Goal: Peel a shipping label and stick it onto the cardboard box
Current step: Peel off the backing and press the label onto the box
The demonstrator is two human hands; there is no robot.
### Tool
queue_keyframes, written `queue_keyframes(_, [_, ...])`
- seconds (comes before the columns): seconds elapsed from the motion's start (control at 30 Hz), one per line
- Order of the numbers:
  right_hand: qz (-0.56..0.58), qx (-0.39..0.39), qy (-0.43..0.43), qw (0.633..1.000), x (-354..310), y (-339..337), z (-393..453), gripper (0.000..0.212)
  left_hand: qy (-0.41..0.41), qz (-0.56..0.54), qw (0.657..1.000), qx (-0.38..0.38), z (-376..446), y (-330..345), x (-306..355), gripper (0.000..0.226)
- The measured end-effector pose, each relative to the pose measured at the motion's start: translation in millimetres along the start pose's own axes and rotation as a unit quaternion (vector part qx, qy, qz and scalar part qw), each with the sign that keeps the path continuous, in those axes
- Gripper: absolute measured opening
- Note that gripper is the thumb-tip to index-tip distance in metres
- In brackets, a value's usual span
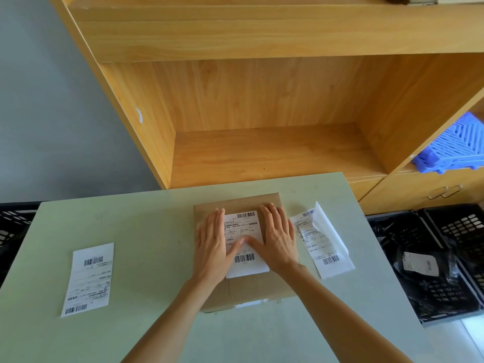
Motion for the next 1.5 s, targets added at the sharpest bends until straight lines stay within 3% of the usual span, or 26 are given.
queue_keyframes(0.1, [0.003, -0.005, 0.01, 1.0, 5, 3, -4, 0.094, -0.002, 0.004, 1.0, -0.021, -4, 5, -3, 0.104])
queue_keyframes(0.33, [0.026, -0.012, -0.01, 1.0, 10, -4, -8, 0.068, 0.036, 0.041, 0.999, 0.0, -7, -1, -1, 0.074])
queue_keyframes(0.5, [0.026, 0.004, -0.013, 1.0, 6, -10, -16, 0.056, 0.057, 0.028, 0.998, -0.004, -9, -10, -6, 0.069])
queue_keyframes(0.6, [0.028, 0.012, -0.017, 0.999, -2, -6, -26, 0.059, 0.036, 0.007, 0.999, -0.011, -17, -9, -2, 0.067])
queue_keyframes(0.8, [-0.01, 0.002, -0.013, 1.0, -6, 7, -47, 0.078, 0.039, 0.034, 0.998, -0.031, -34, 4, 3, 0.087])
queue_keyframes(1.0, [0.007, -0.006, -0.056, 0.998, 7, 6, -48, 0.06, 0.058, -0.002, 0.998, -0.017, -39, -5, -4, 0.07])
queue_keyframes(1.1, [0.036, -0.009, -0.068, 0.997, 9, 2, -50, 0.068, 0.063, -0.008, 0.998, -0.022, -43, -9, -6, 0.067])
queue_keyframes(1.3, [-0.02, -0.026, -0.084, 0.996, 9, 6, -60, 0.087, 0.066, -0.006, 0.996, -0.064, -47, -9, -1, 0.102])
queue_keyframes(1.5, [-0.004, -0.035, -0.109, 0.993, 20, 4, -59, 0.066, 0.076, 0.021, 0.995, -0.055, -48, -10, -12, 0.077])
Point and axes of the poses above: each hand's wrist, its own z-axis towards the middle knuckle, its own y-axis out of the palm, x = y × z, the point moved 5 cm from there along z, towards the middle knuckle, and after that the axes turned 1 degree about -z, right-handed, at the moved point
